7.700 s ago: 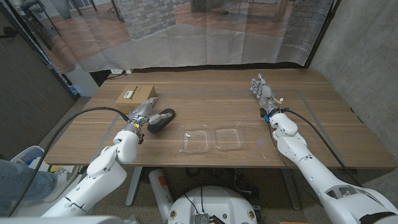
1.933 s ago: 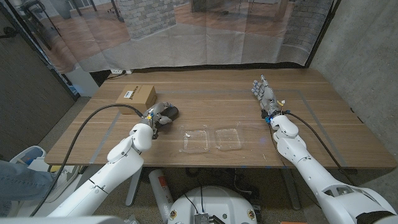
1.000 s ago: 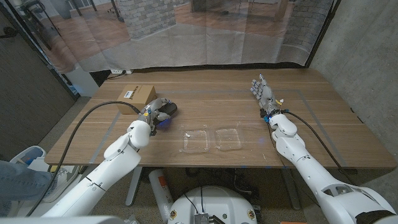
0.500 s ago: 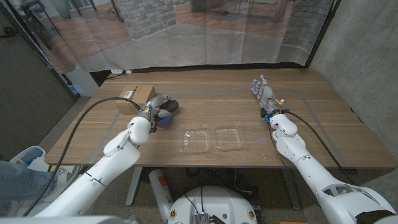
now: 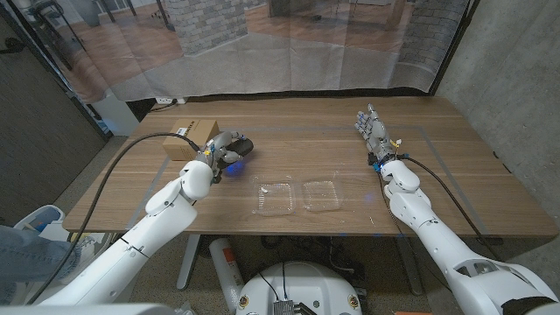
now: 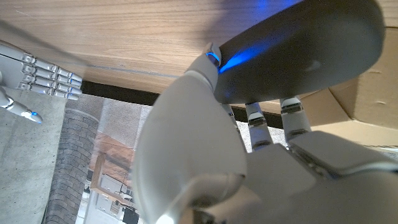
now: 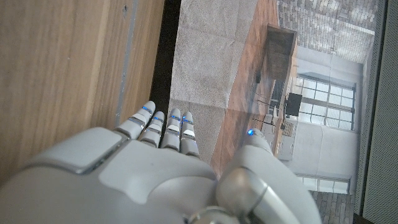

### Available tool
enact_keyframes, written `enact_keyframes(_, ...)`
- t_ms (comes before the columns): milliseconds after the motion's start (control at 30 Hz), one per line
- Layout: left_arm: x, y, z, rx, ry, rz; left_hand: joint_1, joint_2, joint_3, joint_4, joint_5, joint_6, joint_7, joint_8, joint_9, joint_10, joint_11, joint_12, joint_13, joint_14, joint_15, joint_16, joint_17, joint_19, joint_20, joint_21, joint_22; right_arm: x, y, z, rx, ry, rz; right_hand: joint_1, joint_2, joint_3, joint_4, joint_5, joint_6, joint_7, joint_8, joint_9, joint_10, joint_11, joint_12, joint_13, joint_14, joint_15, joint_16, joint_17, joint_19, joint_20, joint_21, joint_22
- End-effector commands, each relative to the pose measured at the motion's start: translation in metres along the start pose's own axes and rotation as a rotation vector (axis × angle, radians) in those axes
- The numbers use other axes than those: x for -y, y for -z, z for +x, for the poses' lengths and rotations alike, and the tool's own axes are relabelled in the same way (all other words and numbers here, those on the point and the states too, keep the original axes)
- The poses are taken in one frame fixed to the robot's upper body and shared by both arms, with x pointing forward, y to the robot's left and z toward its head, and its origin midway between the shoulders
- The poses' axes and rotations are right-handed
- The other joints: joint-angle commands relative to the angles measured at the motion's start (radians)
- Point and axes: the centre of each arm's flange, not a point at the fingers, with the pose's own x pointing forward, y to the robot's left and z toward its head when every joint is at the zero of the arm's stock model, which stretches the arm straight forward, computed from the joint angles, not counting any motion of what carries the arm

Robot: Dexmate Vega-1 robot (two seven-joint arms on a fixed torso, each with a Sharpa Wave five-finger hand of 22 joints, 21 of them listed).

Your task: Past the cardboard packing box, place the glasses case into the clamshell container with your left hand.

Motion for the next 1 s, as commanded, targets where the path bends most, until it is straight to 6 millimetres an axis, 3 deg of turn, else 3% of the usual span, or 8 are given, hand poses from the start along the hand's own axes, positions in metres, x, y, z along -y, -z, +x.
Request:
enact_keyframes(33,-0.007,-0.005,0.0,0.038,0.005,0.012,0.073,0.089,0.043,0.029,0.008,0.01,-0.003,0.007,0.004,0.011,-0.003,0.007,0.004,0.178,-0.168,0.101,0.061,0.34,-0.351,0.011,0.003,0.001,-0.001,-0.002,0.005,0.009,0.004,-0.001,0.008,0.003,-0.007,-0.003,0.004,-0.003,-0.002,0.005,0.007,-0.005,0.0,0.004,0.011,0.0,0.0,0.003,0.01,-0.008,0.006,0.003)
enact_keyframes(1000,-0.022,-0.026,0.003,0.163,-0.017,0.034,0.049,0.097,0.044,0.043,0.003,0.027,-0.011,0.009,0.008,0.029,-0.016,0.014,0.018,0.187,-0.173,0.107,0.094,0.322,-0.351,0.047,0.004,0.0,-0.003,-0.006,0.013,0.017,0.004,0.0,0.011,0.002,-0.009,-0.003,0.004,-0.004,-0.002,0.005,0.007,-0.004,0.0,0.004,0.012,0.001,0.0,0.003,0.01,-0.007,0.006,0.003)
